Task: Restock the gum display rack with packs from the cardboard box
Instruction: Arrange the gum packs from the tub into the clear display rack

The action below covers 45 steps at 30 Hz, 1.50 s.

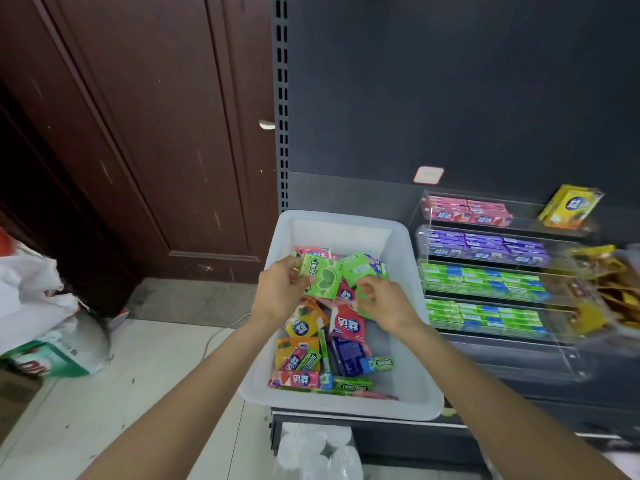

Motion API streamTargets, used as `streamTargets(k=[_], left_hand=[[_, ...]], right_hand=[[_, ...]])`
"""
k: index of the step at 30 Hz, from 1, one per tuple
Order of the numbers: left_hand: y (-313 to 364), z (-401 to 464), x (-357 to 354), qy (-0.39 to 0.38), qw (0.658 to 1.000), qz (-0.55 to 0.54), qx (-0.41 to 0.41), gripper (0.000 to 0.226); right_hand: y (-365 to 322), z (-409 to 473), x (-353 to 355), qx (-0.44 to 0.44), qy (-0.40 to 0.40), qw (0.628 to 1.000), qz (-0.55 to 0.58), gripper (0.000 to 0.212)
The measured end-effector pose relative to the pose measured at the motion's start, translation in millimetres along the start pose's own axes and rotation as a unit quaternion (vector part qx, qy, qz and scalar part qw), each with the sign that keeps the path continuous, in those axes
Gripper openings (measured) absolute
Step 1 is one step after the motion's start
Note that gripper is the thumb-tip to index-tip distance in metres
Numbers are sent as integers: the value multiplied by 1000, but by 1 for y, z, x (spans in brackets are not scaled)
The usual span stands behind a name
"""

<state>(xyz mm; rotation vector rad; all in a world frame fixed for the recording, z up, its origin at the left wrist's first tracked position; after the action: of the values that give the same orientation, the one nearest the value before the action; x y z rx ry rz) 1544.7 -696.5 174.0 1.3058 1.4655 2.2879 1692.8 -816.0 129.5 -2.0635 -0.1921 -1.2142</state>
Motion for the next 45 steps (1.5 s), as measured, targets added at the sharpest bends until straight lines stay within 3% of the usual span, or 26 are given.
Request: streamTargets(k=[6, 12, 15, 19, 25, 29, 35, 41, 45], left_hand=[[-18, 1, 1, -10, 1000, -21, 12, 20], [-23, 2, 5, -10, 1000, -12, 14, 22], [-18, 5, 7, -6, 1000, -4, 4, 17], [8, 16, 8, 11, 999, -17, -32, 13], [76, 35, -13, 25, 991, -90, -92, 7], [133, 49, -48, 23, 986, -99, -135, 10], [220, 65, -135, -3, 978, -94, -185, 12], [286, 75, -225, -27, 977, -96, -188, 17], [304, 77, -257, -24, 981, -80, -177, 16]], right_hand=[[8, 6, -31, 13, 15, 979, -202, 48], [1, 5, -21, 31, 79, 958, -274, 34], [-10, 1, 8, 32, 128, 968, -214, 22], [-8, -6, 65, 12, 141, 989, 48, 18], [33, -21, 132, 1, 93, 949, 301, 16], [86, -29, 181, -33, 111, 930, 348, 11], [175, -32, 263, -34, 183, 928, 322, 9], [262, -23, 313, -36, 155, 910, 383, 40], [292, -22, 338, -6, 175, 922, 345, 35]])
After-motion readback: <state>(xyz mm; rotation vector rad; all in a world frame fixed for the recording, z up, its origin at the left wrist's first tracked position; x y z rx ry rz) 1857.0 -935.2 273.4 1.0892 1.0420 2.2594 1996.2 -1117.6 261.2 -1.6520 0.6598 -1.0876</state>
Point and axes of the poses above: each hand's wrist, its own z-axis towards the middle knuckle, its own x-axis out of the back of the hand, y = z × x, the point moved 10 cm from there along z, towards the middle knuckle, and after that the axes turned 14 degrees about -x, right-handed, at the moved point
